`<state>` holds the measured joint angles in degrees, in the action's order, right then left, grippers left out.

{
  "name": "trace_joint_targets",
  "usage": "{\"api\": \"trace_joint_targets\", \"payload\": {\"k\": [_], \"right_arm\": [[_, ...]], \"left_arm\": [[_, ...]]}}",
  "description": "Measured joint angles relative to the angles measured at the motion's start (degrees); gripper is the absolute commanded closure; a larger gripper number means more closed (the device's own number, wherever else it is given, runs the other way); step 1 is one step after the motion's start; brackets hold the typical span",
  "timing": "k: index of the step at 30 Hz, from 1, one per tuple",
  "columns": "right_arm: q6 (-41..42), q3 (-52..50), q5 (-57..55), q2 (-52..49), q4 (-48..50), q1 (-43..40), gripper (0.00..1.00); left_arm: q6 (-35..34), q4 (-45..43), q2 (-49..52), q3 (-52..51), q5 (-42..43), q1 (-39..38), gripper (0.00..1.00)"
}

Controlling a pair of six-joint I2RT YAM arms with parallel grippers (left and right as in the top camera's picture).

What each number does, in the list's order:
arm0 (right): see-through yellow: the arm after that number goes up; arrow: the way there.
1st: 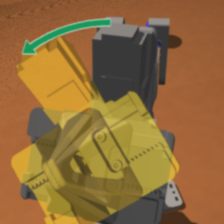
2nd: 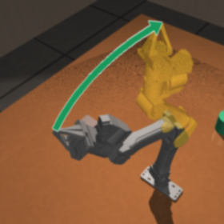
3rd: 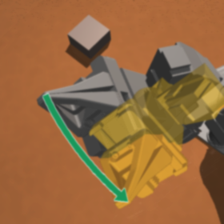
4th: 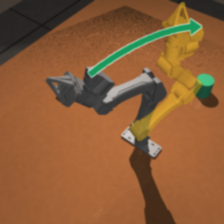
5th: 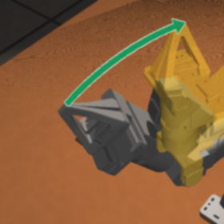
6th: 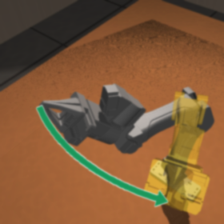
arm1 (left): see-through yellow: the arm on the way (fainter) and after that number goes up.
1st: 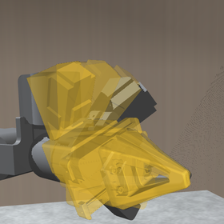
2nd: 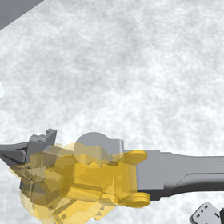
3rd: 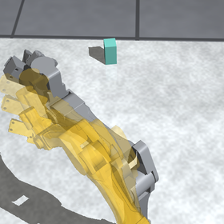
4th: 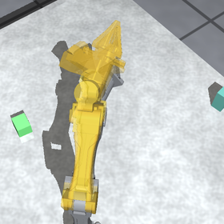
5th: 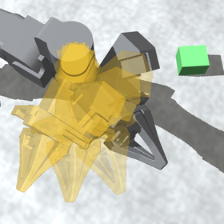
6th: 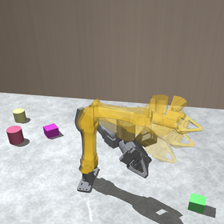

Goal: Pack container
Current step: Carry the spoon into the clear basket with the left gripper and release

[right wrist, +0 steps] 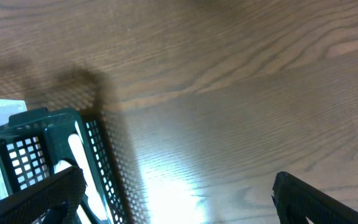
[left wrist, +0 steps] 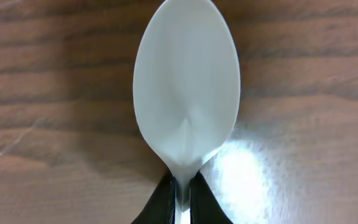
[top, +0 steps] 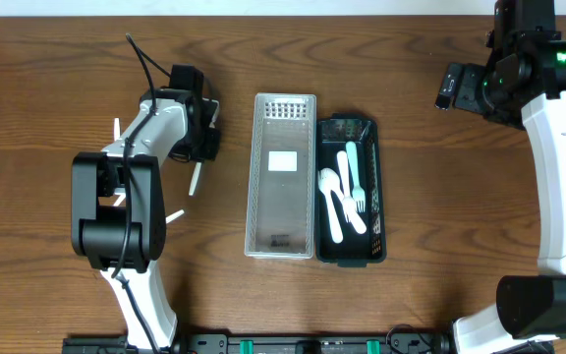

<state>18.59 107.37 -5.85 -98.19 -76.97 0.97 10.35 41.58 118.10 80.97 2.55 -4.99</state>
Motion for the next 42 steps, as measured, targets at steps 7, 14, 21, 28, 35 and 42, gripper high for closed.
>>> {"api": "trace_joint_targets", "payload": {"k": [7, 14, 21, 28, 35, 42], "right_arm": [[0.0, 0.0, 0.0, 0.0, 0.0, -0.9, 0.01], [0.0, -0.1, 0.0, 0.0, 0.3, -1.6, 0.01], [-0.3, -0.2, 0.0, 0.0, 0.3, -1.6, 0.01], [-1.6, -0.2, 0.0, 0.0, 0.0, -1.6, 0.01], [-2.4, -0.2, 0.0, 0.0, -0.4, -1.6, 0.01], [-3.0, -0.2, 0.0, 0.0, -0.5, -1.6, 0.01]], "left_arm": [[-1.9, 6.9, -12.0, 0.7, -2.2, -2.6, 0.94], [-9.6, 10.4, -29.0, 3.0, -2.9, -13.0, 0.94], [-21.3, 10.2, -30.0, 3.1, -3.0, -23.5, 0.94], [-29.6, 8.7, -21.0, 2.4, -2.9, -27.0, 0.94], [-32.0, 7.9, -11.4, 2.0, -2.9, -27.1, 0.94], [-28.2, 7.8, -9.2, 1.9, -2.9, -27.1, 0.47]]}}
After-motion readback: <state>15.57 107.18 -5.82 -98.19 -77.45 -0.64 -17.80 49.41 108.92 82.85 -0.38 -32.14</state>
